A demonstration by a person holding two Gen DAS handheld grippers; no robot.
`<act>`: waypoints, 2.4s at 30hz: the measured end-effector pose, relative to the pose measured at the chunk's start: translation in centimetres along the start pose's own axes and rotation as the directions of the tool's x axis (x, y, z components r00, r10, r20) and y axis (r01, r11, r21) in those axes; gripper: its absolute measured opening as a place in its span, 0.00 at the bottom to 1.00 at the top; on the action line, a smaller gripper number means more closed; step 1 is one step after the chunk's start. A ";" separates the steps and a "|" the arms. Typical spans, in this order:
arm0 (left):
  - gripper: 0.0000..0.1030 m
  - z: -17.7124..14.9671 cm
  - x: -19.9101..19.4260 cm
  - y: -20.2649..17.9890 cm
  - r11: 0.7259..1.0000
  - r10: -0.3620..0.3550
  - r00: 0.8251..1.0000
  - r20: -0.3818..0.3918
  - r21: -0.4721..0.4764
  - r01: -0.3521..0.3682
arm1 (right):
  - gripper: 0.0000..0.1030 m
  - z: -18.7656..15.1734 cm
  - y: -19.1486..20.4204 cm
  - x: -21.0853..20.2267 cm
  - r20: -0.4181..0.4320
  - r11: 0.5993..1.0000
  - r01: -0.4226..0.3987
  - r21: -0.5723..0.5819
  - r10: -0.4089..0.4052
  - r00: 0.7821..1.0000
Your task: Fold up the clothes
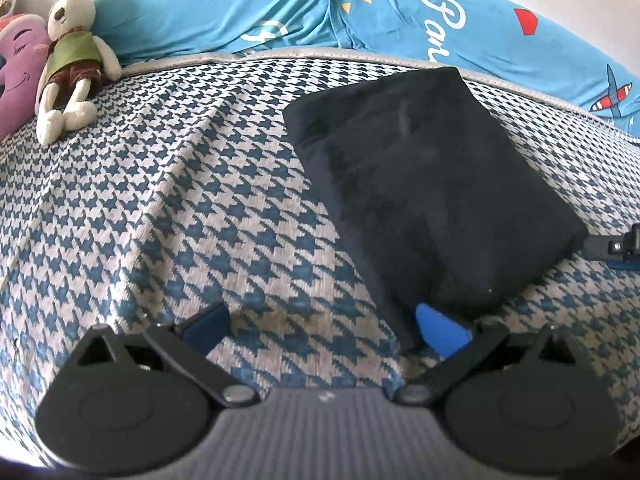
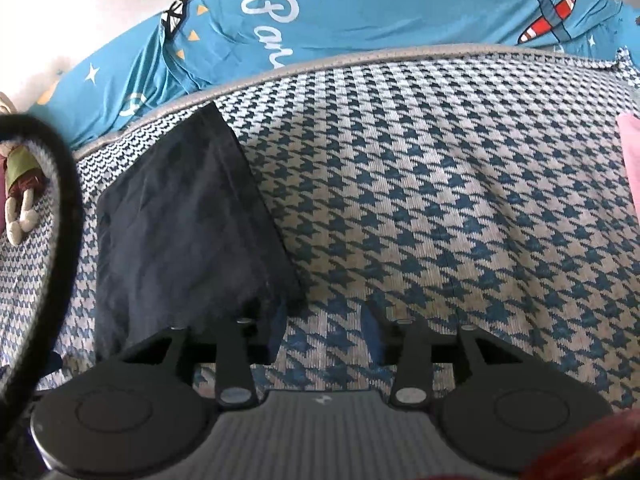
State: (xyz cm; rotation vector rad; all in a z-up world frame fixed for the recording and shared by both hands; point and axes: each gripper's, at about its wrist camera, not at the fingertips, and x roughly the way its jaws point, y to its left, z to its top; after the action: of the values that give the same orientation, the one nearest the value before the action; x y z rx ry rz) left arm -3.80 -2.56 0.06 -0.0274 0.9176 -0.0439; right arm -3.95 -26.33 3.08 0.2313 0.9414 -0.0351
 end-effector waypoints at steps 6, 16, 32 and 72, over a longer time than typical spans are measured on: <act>1.00 0.0 0.1 -0.2 1.000 0.007 1.000 0.003 0.008 -0.007 | 0.42 -0.2 0.1 0.4 -0.024 1.000 0.000 -0.022 0.000 1.000; 1.00 1.1 -0.5 0.9 0.999 -0.028 1.000 0.001 -0.021 0.028 | 0.42 0.8 -1.8 -0.6 -0.027 0.985 -0.147 0.085 0.150 0.988; 1.00 3.4 -0.2 1.9 0.999 -0.038 0.999 -0.038 -0.018 0.037 | 0.47 2.3 -1.6 -0.2 -0.019 0.984 -0.176 0.011 0.176 0.984; 1.00 10.7 8.2 5.3 0.974 -0.210 0.976 -0.059 -0.104 0.203 | 0.61 3.9 -3.0 4.3 -0.097 0.959 -0.238 0.153 0.255 0.962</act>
State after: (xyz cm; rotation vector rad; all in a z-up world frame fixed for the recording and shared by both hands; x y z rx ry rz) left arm 9.83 2.38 -0.14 -0.2137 0.9837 -0.1950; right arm 1.27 -29.76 1.28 0.4842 1.0204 0.1444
